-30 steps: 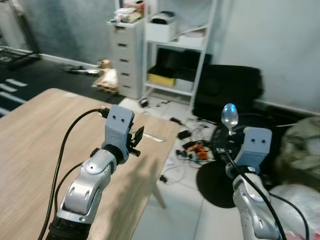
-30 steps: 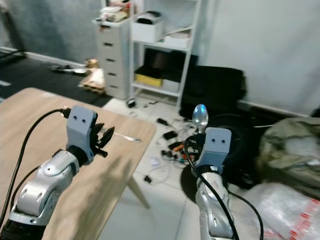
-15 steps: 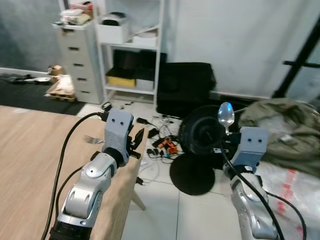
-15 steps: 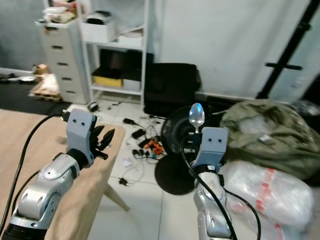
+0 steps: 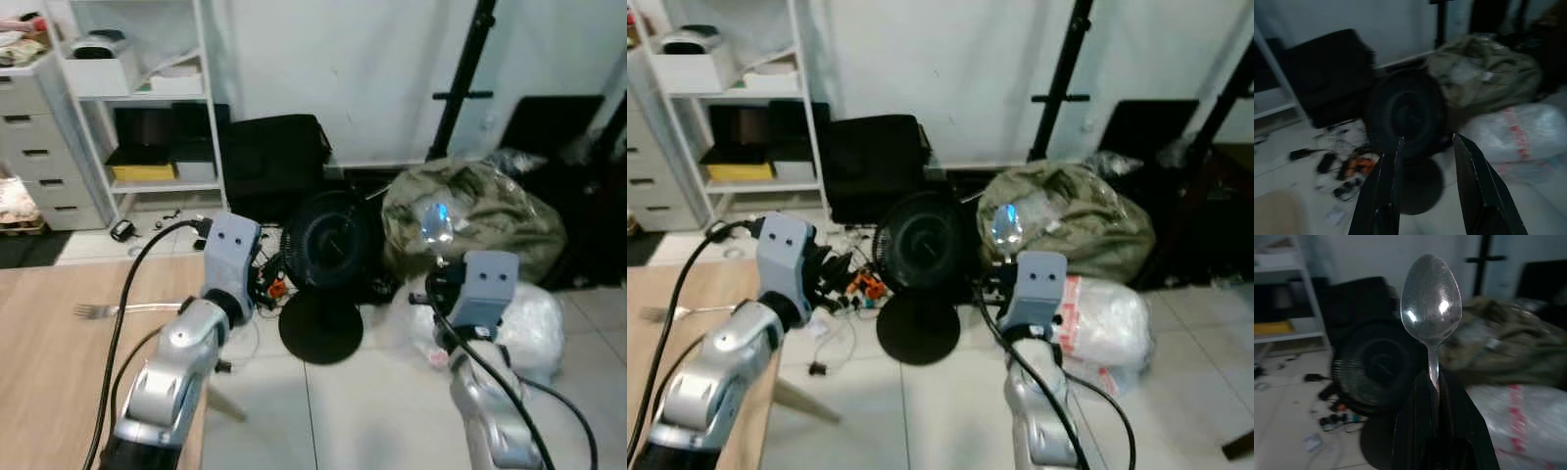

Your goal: Setting the table

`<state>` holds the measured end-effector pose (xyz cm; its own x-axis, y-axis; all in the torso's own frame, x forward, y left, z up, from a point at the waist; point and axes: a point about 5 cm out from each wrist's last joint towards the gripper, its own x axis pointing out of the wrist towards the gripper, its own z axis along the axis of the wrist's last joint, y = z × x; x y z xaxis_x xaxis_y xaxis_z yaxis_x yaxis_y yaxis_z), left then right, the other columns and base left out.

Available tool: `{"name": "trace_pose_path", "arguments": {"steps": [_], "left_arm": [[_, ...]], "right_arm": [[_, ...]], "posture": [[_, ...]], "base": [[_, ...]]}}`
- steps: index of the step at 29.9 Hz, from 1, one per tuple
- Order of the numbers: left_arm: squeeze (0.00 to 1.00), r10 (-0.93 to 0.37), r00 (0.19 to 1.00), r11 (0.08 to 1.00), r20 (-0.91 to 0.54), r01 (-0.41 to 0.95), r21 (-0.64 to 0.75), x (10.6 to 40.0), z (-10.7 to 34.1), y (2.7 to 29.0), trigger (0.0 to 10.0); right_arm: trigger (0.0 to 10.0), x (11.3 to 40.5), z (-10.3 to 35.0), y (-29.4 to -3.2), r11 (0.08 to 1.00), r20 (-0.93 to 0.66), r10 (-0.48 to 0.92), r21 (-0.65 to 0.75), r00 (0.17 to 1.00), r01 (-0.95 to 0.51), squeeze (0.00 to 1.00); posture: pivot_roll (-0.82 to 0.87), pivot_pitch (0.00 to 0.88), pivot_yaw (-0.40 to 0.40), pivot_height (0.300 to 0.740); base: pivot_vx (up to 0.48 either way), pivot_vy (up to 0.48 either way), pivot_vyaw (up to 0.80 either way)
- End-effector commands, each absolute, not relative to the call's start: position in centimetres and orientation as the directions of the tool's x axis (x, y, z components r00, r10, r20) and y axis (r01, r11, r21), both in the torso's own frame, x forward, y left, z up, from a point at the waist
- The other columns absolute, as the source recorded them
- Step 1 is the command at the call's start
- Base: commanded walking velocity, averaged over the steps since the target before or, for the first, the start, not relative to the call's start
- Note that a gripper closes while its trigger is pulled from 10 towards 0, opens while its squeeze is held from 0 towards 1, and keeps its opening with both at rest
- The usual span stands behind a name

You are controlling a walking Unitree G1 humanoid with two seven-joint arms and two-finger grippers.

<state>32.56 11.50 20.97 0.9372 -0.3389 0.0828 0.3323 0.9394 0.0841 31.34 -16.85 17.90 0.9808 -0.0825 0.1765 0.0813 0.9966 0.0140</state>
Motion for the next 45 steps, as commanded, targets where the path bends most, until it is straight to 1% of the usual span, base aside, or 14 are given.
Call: {"name": "trace_pose_path", "arguments": {"steps": [1, 45], "left_arm": [[0.0, -0.346, 0.935, 0.936, 0.076, 0.339, 0.089, 32.48, 20.74, 11.49, 10.0], [0.0, -0.339, 0.938, 0.94, 0.077, 0.333, 0.077, 32.71, 20.85, 11.86, 10.0]], "right_arm": [[10.0, 31.23, 17.96, -17.17, 0.995, 0.182, -0.095, 0.017, 0.979, 0.093, 0.0], [10.0, 31.34, 18.07, -16.97, 0.996, 0.185, -0.093, 0.019, 0.978, 0.091, 0.0]], "posture": [[0.05, 0.093, 0.082, 0.74], [0.05, 0.093, 0.083, 0.74]], "base": [[0.0, 0.0, -0.79], [0.0, 0.0, -0.79]]}}
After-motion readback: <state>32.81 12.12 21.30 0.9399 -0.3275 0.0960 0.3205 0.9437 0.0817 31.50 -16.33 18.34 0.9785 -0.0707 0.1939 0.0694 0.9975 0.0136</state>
